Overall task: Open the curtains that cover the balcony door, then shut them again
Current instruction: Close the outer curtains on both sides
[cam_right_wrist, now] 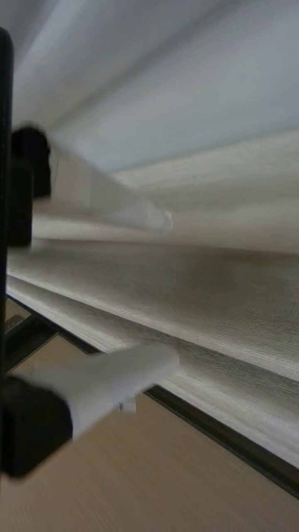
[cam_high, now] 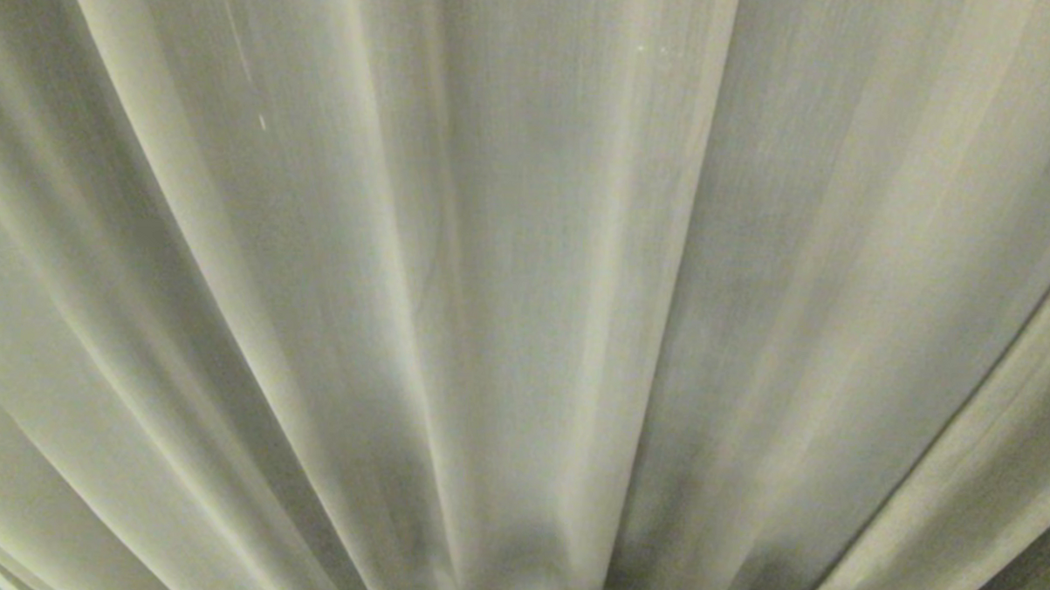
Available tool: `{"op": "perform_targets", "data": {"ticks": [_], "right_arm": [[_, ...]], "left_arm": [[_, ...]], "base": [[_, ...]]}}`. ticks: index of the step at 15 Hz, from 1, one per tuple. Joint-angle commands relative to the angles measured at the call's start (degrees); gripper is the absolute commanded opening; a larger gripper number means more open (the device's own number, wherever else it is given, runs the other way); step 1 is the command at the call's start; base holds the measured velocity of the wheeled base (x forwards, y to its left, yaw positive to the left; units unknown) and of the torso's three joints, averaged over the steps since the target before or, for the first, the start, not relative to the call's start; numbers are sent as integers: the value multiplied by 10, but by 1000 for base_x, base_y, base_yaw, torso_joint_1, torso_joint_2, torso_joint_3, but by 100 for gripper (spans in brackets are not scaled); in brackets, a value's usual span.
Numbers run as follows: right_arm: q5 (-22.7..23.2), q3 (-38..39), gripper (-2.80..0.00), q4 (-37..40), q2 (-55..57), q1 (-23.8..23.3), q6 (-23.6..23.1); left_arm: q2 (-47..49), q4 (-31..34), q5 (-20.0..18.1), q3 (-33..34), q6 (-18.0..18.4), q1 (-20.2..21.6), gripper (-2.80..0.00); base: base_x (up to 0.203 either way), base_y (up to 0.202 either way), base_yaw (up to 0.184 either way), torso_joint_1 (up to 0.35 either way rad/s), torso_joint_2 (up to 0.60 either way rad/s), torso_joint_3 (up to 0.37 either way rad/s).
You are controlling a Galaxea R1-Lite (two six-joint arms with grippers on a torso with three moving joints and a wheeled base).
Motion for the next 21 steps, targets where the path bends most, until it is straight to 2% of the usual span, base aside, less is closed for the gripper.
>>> {"op": "perform_targets", "data": {"ticks": [1,5,9,12,18,21], "right_arm": [[0,-12,0,0,26,-8,3],[27,-48,0,-19,84,-13,19],[95,-112,0,-116,173,-12,74],[105,-176,0,-170,243,-11,88],[108,-264,0,-189,332,-6,127],[117,-281,0,-263,368,10,154]], "left_arm": [[-1,0,0,0,0,0,-280],[-1,0,0,0,0,0,-280],[-1,0,0,0,0,1,-280],[-1,0,0,0,0,0,-280],[-1,0,0,0,0,0,-280],[-1,0,0,0,0,0,-280]], "base": [[0,0,0,0,0,0],[0,0,0,0,0,0],[0,0,0,0,0,0],[0,0,0,0,0,0],[0,0,0,0,0,0],[0,0,0,0,0,0]]}}
